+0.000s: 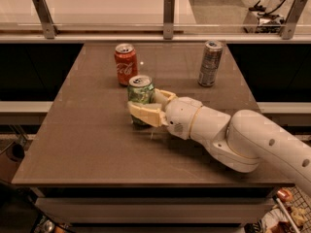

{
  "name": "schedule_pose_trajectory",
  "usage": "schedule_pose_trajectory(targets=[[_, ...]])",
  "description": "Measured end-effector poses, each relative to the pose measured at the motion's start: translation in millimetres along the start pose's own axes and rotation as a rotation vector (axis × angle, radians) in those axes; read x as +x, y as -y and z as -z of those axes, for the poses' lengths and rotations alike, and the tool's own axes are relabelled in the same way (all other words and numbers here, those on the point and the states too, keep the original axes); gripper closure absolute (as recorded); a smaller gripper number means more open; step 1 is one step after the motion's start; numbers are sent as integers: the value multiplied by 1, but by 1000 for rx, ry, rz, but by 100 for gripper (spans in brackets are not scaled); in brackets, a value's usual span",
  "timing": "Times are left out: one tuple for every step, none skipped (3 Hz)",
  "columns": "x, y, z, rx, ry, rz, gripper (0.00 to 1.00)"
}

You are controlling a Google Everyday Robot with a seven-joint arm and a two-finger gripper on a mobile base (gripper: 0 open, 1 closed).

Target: Place green can upright

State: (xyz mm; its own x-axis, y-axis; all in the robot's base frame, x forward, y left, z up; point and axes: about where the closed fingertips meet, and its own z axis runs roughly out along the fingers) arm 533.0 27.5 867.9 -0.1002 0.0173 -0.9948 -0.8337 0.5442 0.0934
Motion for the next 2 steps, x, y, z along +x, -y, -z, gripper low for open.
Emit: schedule_pose_trajectory(targets=[[0, -1, -1, -3, 0, 1, 61], [-1, -3, -2, -6, 0, 2, 38]])
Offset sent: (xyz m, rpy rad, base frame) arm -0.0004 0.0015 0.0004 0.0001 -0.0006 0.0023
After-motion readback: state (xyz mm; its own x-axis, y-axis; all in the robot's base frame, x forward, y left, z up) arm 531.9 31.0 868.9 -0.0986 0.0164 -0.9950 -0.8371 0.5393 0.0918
